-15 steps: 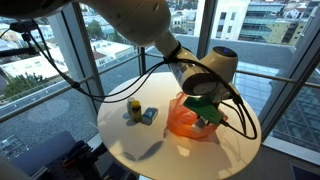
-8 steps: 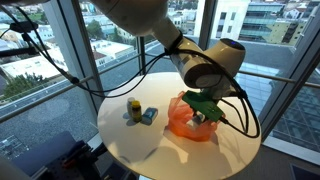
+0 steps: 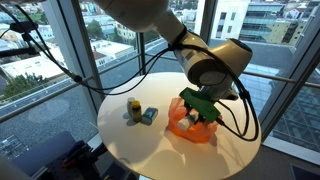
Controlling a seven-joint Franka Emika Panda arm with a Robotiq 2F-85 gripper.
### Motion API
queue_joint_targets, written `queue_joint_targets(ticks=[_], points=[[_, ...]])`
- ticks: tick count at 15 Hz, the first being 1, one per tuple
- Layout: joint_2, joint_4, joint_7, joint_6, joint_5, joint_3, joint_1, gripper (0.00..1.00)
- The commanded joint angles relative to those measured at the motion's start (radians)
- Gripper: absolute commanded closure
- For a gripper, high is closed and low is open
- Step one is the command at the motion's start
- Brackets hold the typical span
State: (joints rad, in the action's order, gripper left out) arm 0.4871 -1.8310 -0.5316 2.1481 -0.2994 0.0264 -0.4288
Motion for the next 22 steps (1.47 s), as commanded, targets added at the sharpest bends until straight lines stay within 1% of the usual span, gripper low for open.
queue_joint_targets(ticks=[1,5,9,13,16,19,22], points=[[-0.019,0.030,0.018,-0.108,-0.019,0.017,0.004,0.75],[-0.026,0.048,0.005,-0.192,-0.015,0.030,0.004,0.75],[-0.049,0.031,-0.042,-0.218,-0.003,0.038,0.006,0.75],[-0.067,-0.007,-0.115,-0.184,0.009,0.044,0.012,0.75],[-0.081,-0.056,-0.173,-0.126,0.014,0.048,0.020,0.75],[-0.111,-0.111,-0.215,-0.075,0.009,0.048,0.027,0.75],[-0.153,-0.161,-0.250,-0.057,0.008,0.049,0.037,0.75]])
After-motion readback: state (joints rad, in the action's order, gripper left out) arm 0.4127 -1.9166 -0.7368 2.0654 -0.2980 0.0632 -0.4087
